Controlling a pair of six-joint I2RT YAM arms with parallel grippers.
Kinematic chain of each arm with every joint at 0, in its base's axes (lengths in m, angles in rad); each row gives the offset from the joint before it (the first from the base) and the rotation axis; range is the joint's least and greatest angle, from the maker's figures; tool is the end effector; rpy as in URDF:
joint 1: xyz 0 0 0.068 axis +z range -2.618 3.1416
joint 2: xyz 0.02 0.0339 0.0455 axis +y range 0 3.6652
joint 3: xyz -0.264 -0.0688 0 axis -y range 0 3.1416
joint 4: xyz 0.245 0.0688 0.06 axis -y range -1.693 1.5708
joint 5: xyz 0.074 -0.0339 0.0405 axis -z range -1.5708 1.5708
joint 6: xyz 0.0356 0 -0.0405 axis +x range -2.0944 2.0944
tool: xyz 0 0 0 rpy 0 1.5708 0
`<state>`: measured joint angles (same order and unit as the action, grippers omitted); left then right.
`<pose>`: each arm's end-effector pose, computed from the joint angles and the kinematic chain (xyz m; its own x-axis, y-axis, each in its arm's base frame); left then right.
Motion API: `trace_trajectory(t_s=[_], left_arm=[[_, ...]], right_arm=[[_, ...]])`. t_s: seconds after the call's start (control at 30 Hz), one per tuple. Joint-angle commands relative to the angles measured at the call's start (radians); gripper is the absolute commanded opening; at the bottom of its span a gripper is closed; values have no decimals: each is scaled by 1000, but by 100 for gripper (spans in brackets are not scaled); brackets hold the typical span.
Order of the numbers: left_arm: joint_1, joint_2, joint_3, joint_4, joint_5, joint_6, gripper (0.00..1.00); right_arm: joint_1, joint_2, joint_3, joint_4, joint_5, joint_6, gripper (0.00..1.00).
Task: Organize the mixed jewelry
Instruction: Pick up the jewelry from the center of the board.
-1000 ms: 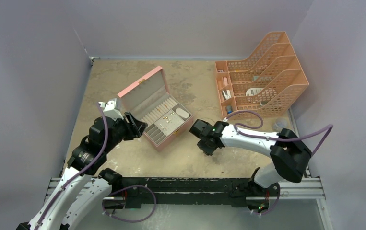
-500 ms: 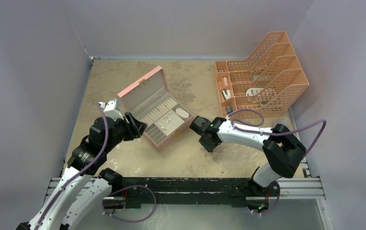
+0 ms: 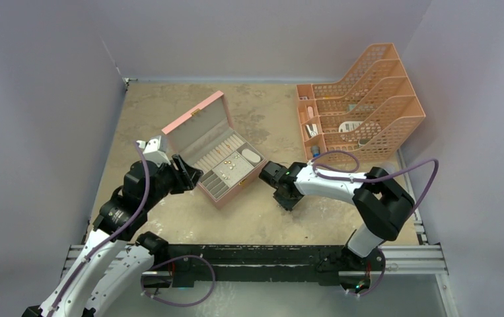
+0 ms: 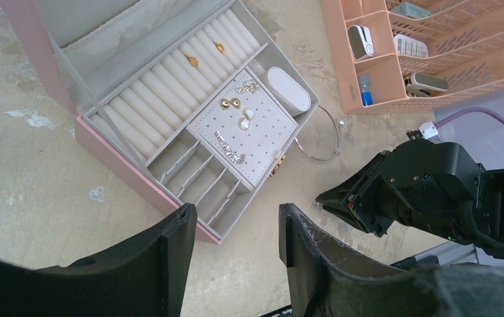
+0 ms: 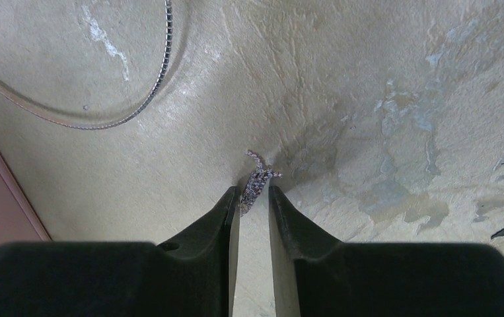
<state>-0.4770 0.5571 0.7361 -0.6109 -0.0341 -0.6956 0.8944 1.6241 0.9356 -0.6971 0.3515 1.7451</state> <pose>0.1123 -0.0567 0.3099 -0.5619 -0.4306 -0.7063 0.0928 0.8157 -0.5710 0.1856 0.2116 0.1622 -0.5753 0.7604 -0.3014 0.7260 0.6444 0.2400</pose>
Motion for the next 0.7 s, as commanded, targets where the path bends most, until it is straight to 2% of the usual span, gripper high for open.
trace_trajectory(t_s=[0.0,0.33,0.67], left_arm=[[8,3,9,30,-9,-8,49],[8,16,1,39,48,-9,49],[8,32,-53,92,204,-89,49]], right_arm=[[-6,14,15,-11,23,-2,25],[-7,33,22,7,23,-54,0],[-8,-54,-3,112,28,-216,0]])
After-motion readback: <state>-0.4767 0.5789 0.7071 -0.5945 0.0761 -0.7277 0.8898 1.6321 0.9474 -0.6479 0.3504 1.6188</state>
